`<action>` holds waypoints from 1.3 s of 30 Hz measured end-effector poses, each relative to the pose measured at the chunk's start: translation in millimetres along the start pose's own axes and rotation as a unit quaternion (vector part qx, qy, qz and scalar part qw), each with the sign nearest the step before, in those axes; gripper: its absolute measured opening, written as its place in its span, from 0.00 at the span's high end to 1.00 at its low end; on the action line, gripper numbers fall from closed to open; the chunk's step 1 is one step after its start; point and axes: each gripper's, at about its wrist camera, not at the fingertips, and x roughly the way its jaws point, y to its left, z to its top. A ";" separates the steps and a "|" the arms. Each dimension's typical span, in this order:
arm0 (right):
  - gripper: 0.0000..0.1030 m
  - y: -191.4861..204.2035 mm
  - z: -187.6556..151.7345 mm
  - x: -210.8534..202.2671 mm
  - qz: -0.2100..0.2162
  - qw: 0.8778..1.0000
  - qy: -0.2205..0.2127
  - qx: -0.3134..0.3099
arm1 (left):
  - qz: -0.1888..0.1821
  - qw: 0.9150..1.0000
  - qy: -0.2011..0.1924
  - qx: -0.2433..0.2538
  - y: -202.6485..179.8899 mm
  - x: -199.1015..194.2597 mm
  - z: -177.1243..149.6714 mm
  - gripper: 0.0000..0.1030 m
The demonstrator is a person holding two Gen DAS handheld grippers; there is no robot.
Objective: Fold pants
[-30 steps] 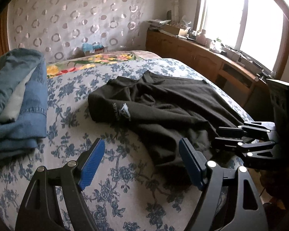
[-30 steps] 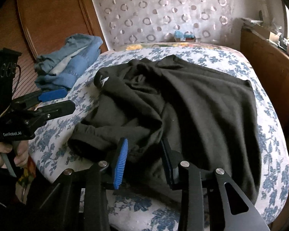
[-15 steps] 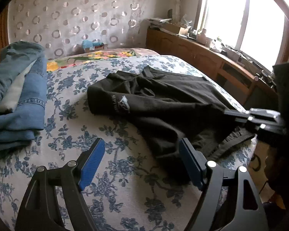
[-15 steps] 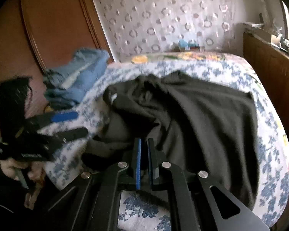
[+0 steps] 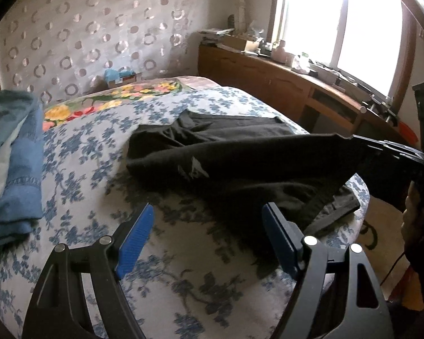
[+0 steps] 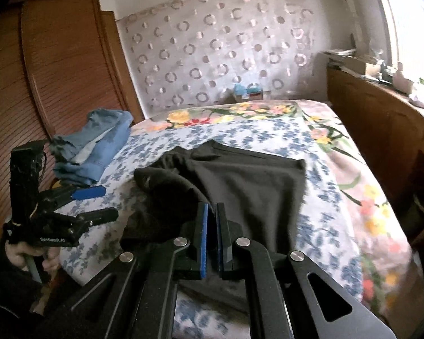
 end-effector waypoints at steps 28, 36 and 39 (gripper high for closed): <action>0.95 -9.7 -30.5 -24.6 -0.047 0.994 0.094 0.038 | -0.007 1.000 0.009 0.013 -20.4 8.7 2.3 0.23; 0.82 -12.0 -18.7 -28.4 -0.068 0.994 0.082 0.030 | 0.001 1.000 0.004 0.010 -11.6 4.7 5.4 0.23; 0.78 -12.0 -13.4 -30.6 -0.071 0.995 0.071 0.024 | 0.006 1.000 -0.001 0.009 -6.5 0.5 9.0 0.23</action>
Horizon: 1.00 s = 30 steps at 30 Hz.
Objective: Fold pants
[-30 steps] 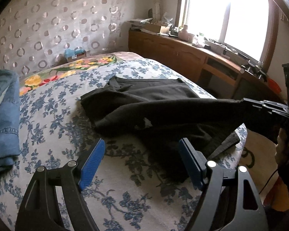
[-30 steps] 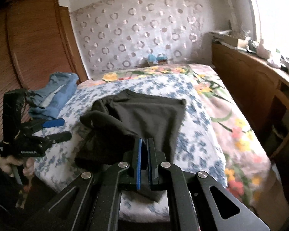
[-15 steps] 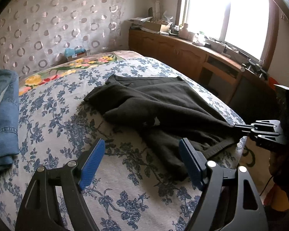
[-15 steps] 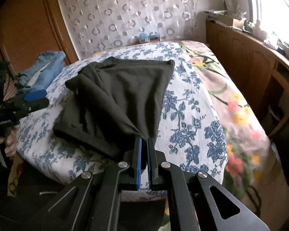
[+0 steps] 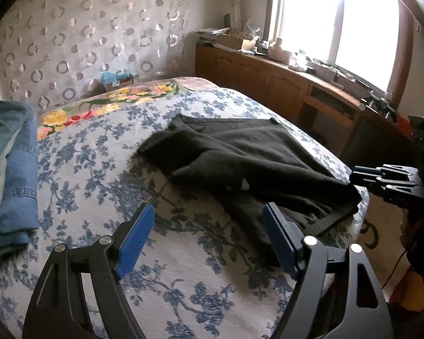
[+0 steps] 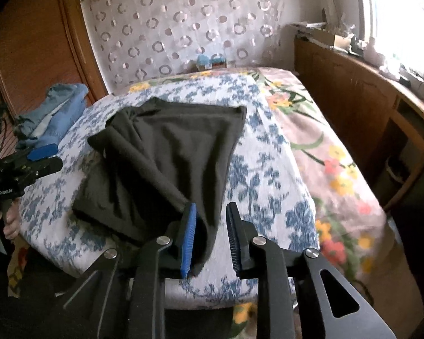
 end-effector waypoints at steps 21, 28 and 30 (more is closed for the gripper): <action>0.71 80.3 68.3 67.9 0.128 0.988 -0.012 -0.086 | 0.039 0.999 -0.018 -0.010 35.2 -12.2 11.7 0.23; 0.71 96.4 79.6 92.2 0.144 0.983 0.011 -0.114 | 0.045 0.999 -0.022 -0.022 46.0 -15.4 9.3 0.23; 0.71 103.5 82.7 103.7 0.141 0.982 0.024 -0.124 | 0.046 0.998 -0.023 -0.024 48.1 -16.9 8.8 0.23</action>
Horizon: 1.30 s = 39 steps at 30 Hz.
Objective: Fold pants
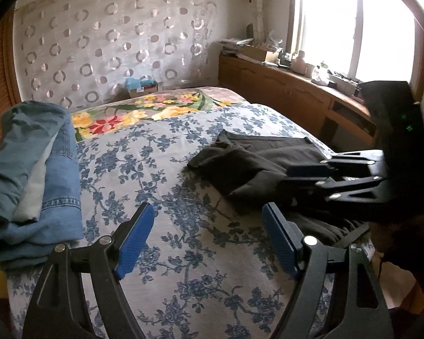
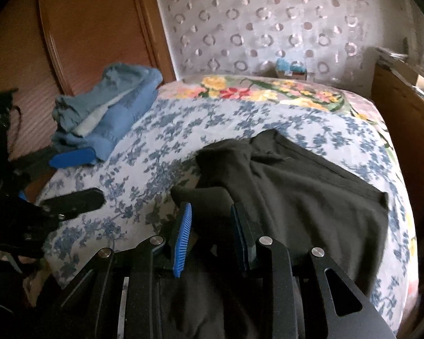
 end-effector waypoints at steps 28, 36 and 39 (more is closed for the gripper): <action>0.76 34.7 13.3 62.7 -0.078 0.989 0.042 -0.116 | 0.004 1.000 0.000 -0.017 12.4 0.2 -10.0 0.23; 0.93 15.4 21.6 38.9 -0.063 0.995 0.010 -0.079 | 0.003 1.000 -0.003 -0.010 7.1 0.1 -5.7 0.23; 0.93 2.3 28.0 20.5 -0.046 0.997 -0.014 -0.053 | 0.002 1.000 -0.001 -0.007 5.1 2.0 -3.4 0.23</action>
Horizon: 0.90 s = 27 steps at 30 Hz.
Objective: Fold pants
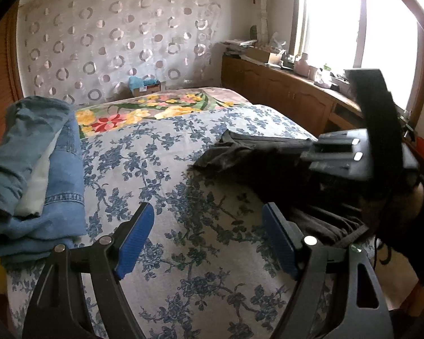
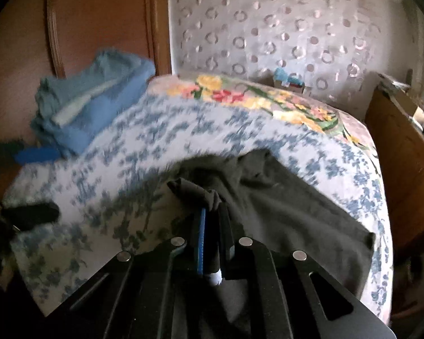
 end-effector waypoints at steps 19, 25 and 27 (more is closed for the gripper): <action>0.93 -113.2 -10.4 -16.2 -0.077 0.994 -0.001 0.084 | -0.021 0.999 0.012 0.041 -39.9 31.7 29.6 0.23; 0.89 -137.7 -16.0 -6.6 -0.104 0.987 0.027 0.118 | -0.030 0.998 0.026 0.051 -54.6 52.9 40.3 0.23; 0.88 -142.0 -18.8 -10.1 -0.098 0.987 0.023 0.126 | -0.033 0.997 0.032 0.056 -60.2 61.7 43.7 0.23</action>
